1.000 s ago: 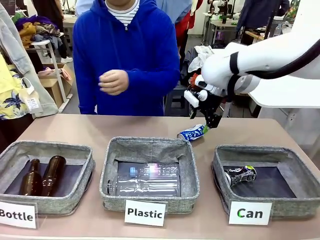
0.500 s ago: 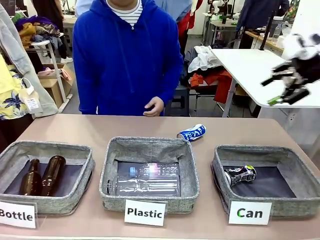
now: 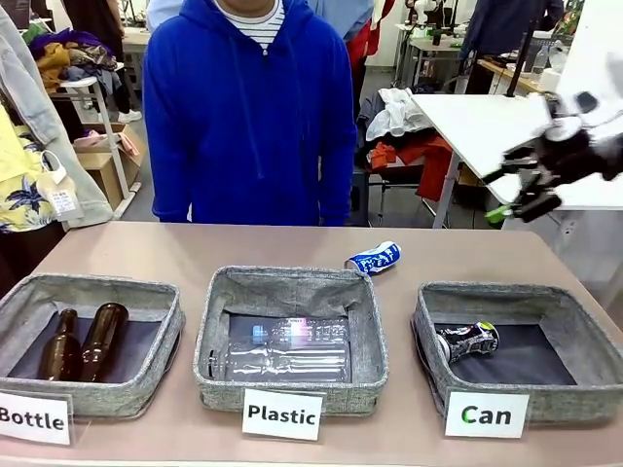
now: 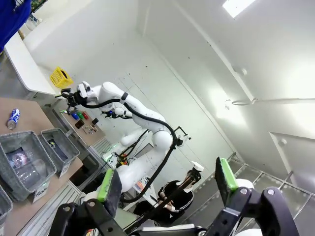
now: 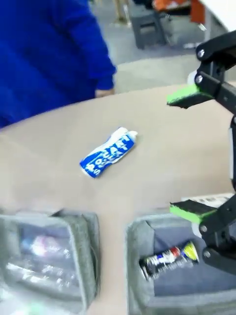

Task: Sort the can waste into the basket.
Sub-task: Pick up the can waste from the table and place it in the right Fabric basket.

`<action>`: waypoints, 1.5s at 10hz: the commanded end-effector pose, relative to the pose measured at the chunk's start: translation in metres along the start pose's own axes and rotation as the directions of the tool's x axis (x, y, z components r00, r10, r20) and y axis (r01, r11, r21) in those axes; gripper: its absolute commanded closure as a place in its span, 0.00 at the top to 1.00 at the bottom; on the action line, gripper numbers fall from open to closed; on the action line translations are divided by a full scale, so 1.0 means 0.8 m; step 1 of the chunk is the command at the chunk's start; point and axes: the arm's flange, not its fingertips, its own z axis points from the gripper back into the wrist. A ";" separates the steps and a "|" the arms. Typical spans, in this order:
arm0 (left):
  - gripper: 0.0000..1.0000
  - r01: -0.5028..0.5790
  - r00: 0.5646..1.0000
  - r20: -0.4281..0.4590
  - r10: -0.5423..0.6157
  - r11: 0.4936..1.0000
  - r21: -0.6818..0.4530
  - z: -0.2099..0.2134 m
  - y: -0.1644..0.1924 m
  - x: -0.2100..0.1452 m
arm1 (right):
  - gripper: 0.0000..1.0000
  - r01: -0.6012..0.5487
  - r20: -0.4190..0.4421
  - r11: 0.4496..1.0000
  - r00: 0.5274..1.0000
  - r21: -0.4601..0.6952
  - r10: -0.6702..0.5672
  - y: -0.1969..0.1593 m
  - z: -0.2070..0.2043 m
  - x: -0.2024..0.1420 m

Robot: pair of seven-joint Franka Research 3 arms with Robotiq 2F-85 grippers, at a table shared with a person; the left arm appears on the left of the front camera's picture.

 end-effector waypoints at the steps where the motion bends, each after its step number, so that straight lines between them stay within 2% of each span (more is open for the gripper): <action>1: 1.00 -0.008 1.000 0.009 0.008 1.000 -0.008 -0.001 -0.005 0.004 | 1.00 -0.154 -0.106 0.974 0.979 0.165 0.172 -0.065 -0.066 0.020; 2: 1.00 -0.008 1.000 0.009 0.008 1.000 -0.008 -0.001 -0.005 0.004 | 1.00 -0.200 -0.121 0.946 0.964 0.254 0.236 -0.081 -0.109 0.034; 4: 1.00 -0.008 1.000 0.009 0.008 1.000 -0.008 -0.001 -0.005 0.004 | 1.00 -0.305 -0.191 0.893 0.905 0.331 0.380 -0.088 -0.189 0.060; 5: 1.00 -0.008 1.000 0.009 0.008 1.000 -0.008 -0.001 -0.005 0.004 | 1.00 -0.336 -0.192 0.869 0.886 0.363 0.422 -0.088 -0.219 0.067; 8: 1.00 -0.008 1.000 0.009 0.008 1.000 -0.008 -0.001 -0.005 0.004 | 1.00 -0.316 -0.316 0.837 0.820 0.446 0.478 -0.086 -0.311 0.068; 11: 1.00 -0.008 1.000 0.009 0.008 1.000 -0.008 -0.001 -0.005 0.004 | 1.00 -0.302 -0.372 0.846 0.796 0.439 0.477 -0.076 -0.355 0.059; 12: 1.00 -0.008 1.000 0.009 0.008 1.000 -0.008 -0.001 -0.005 0.004 | 1.00 -0.277 -0.366 0.863 0.819 0.423 0.442 -0.075 -0.358 0.056; 13: 1.00 -0.008 1.000 0.009 0.008 1.000 -0.008 -0.001 -0.005 0.004 | 1.00 -0.271 -0.372 0.865 0.819 0.423 0.438 -0.075 -0.356 0.054; 14: 1.00 -0.008 1.000 0.009 0.008 1.000 -0.008 -0.001 -0.005 0.004 | 0.40 -0.267 -0.351 0.858 0.828 0.439 0.437 -0.074 -0.353 0.054; 15: 1.00 -0.008 1.000 0.009 0.008 1.000 -0.008 -0.001 -0.005 0.004 | 0.40 -0.256 -0.353 0.852 0.827 0.457 0.437 -0.072 -0.351 0.056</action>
